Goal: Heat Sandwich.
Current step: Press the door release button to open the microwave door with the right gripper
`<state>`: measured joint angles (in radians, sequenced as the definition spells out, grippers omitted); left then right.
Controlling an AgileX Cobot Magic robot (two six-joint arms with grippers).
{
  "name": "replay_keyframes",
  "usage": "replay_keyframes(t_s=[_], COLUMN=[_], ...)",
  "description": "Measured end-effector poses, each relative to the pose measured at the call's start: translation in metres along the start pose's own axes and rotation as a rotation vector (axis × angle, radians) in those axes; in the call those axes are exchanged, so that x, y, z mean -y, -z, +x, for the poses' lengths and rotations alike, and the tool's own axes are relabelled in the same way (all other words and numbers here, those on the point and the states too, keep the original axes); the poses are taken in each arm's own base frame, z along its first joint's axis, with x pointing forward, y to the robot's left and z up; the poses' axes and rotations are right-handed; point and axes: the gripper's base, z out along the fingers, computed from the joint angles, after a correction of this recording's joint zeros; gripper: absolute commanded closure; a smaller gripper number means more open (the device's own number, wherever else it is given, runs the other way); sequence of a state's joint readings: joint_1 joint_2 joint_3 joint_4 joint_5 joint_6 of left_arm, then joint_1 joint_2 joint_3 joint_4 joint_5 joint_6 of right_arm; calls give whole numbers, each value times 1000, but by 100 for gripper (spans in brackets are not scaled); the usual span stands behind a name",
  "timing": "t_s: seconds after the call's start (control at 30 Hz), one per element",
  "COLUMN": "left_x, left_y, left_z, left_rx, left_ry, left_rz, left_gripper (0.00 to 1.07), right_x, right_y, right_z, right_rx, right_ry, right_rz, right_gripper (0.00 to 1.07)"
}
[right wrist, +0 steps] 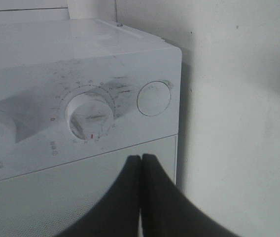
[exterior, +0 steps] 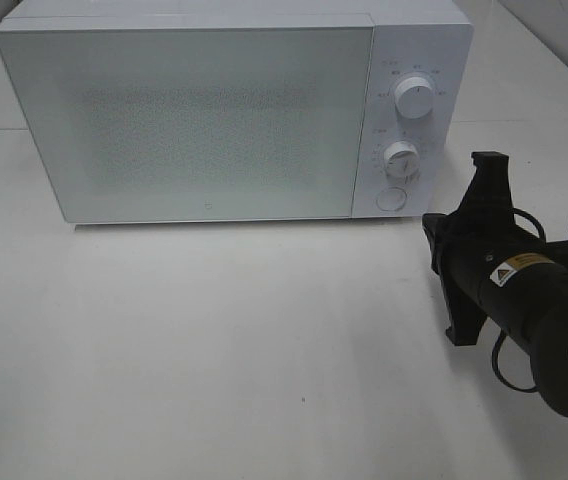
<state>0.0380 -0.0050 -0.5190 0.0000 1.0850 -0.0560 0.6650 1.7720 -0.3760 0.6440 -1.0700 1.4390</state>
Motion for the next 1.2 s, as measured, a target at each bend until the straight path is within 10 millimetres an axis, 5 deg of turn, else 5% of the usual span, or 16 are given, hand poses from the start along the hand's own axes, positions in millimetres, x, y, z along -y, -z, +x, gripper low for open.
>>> replay_keyframes(t_s=[0.77, 1.2], left_x=[0, 0], left_y=[0, 0], left_z=[0, 0], left_rx=[0, 0], left_ry=[0, 0], left_rz=[0, 0], left_gripper=[7, 7], right_x=[0, -1], right_y=[-76, -103], right_z=[1, 5], right_rx=[-17, -12], right_ry=[30, 36], right_rz=[71, 75], right_gripper=[107, 107])
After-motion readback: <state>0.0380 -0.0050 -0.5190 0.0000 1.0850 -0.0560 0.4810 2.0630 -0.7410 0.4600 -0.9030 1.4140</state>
